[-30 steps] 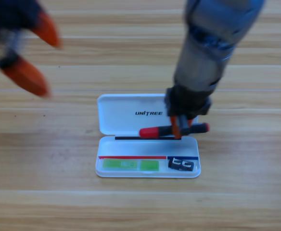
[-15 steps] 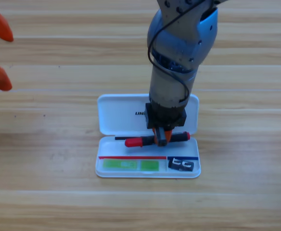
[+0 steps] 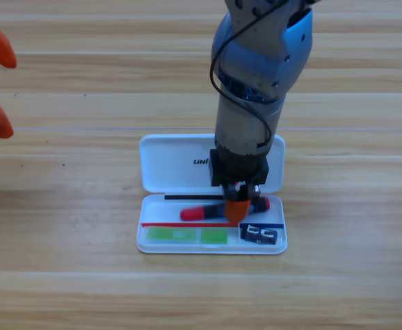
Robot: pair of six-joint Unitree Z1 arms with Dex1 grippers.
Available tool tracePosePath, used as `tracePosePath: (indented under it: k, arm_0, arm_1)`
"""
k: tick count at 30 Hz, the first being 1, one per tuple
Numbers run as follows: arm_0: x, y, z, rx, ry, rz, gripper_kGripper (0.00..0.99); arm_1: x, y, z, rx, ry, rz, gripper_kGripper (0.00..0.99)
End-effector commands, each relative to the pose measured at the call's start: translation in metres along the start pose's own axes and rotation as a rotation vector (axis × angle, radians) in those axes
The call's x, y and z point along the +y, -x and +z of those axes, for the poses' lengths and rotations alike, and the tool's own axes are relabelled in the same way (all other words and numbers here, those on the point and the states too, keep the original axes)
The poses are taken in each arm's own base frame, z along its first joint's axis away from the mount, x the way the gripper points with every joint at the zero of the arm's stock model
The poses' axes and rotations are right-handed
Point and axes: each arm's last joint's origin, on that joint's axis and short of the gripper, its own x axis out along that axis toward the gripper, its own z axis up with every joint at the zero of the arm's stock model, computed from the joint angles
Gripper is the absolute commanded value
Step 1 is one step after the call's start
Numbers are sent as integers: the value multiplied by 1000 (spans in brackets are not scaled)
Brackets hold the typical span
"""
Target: Clean up eraser and pencils
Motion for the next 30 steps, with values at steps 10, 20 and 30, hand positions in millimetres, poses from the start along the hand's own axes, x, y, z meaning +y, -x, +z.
tracePosePath:
  k: [10,20,30]
  arm_0:
    - [60,-1,19,-107,61,59,990]
    - [150,-86,43,-193,96,-56,704]
    - [162,-171,34,-222,78,-148,0]
  arm_1:
    - [134,230,-113,-583,-25,-10,954]
    - [183,221,-159,-777,-100,24,973]
    - [191,225,-165,-816,-86,48,974]
